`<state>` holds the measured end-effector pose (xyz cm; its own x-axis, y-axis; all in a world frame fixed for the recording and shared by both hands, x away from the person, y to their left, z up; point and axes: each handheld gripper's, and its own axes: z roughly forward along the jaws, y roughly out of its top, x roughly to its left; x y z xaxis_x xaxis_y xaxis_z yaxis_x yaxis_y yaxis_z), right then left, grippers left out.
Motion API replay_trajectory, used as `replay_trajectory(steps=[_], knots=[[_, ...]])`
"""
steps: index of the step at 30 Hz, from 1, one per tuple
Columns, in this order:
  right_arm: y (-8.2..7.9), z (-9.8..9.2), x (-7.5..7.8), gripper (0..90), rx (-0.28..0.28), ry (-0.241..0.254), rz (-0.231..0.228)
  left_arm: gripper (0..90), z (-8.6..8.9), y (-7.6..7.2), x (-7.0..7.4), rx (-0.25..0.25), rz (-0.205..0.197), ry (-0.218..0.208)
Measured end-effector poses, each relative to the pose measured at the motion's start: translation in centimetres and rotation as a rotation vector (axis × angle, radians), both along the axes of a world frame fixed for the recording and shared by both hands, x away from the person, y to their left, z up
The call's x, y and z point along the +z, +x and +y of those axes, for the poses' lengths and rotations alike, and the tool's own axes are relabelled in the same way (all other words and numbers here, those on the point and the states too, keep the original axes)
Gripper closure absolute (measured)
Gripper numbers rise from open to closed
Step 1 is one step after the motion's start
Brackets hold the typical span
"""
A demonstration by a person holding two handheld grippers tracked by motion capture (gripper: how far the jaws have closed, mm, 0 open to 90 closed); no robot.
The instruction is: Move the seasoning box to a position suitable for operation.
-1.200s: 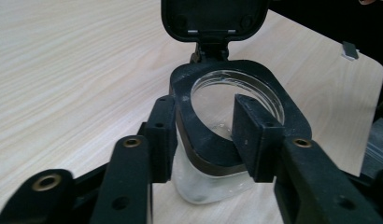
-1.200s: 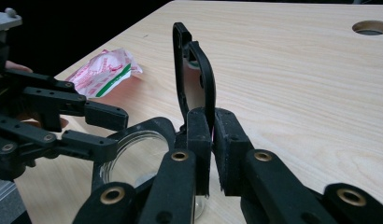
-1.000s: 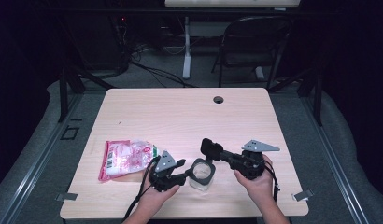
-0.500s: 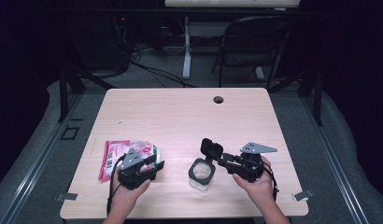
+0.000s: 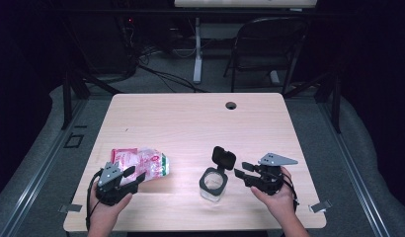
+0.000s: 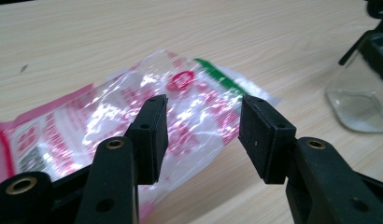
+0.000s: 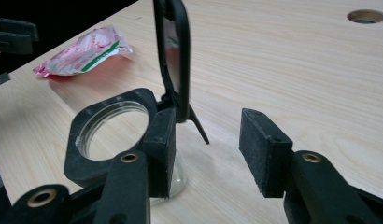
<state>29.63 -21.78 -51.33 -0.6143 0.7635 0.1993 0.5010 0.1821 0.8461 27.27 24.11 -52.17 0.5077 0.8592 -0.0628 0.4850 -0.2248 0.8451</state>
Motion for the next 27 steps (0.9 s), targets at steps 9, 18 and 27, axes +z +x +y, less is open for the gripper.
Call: replay_trajectory(steps=[9, 18, 27], knots=[[-0.6, -1.0, -1.5, 50.7, -0.04, -0.006, 0.006, 50.6, 1.7, -0.1, -0.5, 0.048, 0.019, 0.016], [-0.7, -1.5, -1.5, 49.8, -0.052, 0.025, -0.008, 32.3, 1.4, 0.5, -1.6, 0.054, 0.027, 0.044], [-0.4, -1.7, -1.9, 49.8, -0.064, 0.045, 0.011, 29.9, 0.1, 1.0, -2.8, 0.03, 0.038, 0.13]])
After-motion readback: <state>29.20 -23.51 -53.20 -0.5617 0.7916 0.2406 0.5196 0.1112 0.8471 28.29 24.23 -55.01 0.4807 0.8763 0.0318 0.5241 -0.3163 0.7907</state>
